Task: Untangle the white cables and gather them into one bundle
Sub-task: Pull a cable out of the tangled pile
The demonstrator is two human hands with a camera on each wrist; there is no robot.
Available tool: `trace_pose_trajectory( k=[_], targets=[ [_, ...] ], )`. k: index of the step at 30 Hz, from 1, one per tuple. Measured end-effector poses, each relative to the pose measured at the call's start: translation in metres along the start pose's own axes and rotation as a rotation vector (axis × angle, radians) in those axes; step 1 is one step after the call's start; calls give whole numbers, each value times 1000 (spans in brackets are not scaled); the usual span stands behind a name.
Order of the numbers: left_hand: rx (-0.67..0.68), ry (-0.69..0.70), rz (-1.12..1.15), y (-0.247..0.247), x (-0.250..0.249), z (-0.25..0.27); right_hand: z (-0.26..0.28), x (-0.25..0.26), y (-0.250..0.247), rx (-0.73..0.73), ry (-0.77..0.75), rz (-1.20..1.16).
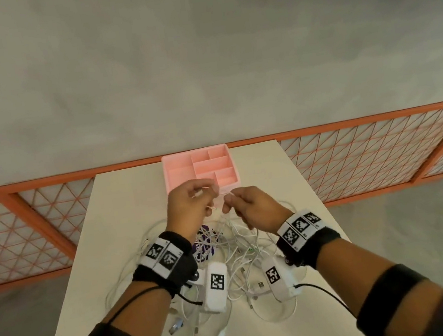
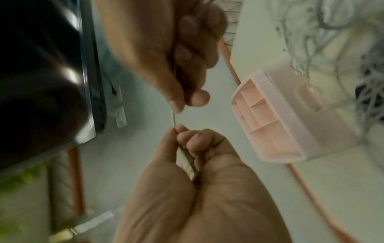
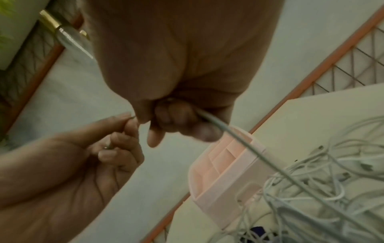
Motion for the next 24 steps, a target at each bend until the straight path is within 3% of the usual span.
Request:
trace_pose_trajectory(
  k=[3, 7, 12, 16, 18, 22, 24],
  targets=[
    [83, -201, 455, -9, -7, 3, -6, 8, -2, -47, -64, -79],
    [195, -283, 631, -5, -13, 0, -5, 16, 8, 48, -122, -28],
    [195, -207, 383, 5, -18, 2, -5, 10, 11, 29, -133, 35],
    [-64, -57, 319, -9, -26, -6, 6, -11, -8, 81, -104, 257],
    [-186, 30, 182, -20, -25, -12, 18, -27, -26, 119, -62, 406],
    [-347, 208, -135, -43, -12, -21, 46, -70, -75, 153, 132, 637],
    [-361, 250, -254, -48, -6, -23, 62, -89, -99, 156, 219, 704]
  ],
)
Point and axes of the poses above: each hand's wrist, its own z-axis away from the middle knuckle, its own y-axis out of the palm, x = y × z, the point moved 3 cm from there along -z, towards the middle knuckle, and after that the axes turned 11 degrees about -y, right-handed, at the moved point
